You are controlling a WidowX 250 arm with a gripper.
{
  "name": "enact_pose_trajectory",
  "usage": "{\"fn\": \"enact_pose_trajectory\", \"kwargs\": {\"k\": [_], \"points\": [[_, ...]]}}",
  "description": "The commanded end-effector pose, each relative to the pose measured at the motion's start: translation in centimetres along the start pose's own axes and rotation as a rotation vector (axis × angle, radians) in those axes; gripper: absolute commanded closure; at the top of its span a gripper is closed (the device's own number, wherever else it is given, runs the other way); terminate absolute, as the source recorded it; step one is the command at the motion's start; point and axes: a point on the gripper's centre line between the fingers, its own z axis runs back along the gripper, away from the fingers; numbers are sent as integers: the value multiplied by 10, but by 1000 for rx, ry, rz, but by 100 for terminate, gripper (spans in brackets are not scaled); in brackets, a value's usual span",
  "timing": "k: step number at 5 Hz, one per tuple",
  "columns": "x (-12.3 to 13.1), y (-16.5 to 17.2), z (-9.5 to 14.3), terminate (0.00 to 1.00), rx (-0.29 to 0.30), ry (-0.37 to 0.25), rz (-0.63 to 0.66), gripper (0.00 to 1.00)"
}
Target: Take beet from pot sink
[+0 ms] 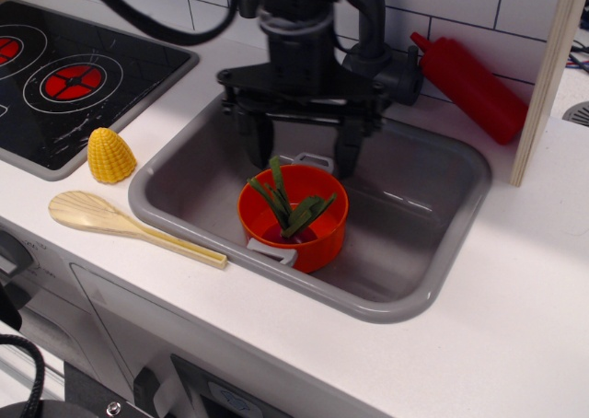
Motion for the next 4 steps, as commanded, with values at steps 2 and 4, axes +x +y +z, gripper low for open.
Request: {"fn": "enact_pose_trajectory", "kwargs": {"k": [2,4], "points": [[3,8,-22,0,1,-16,0,0],[2,3,-44,0,31,-46,-3,0]]}}
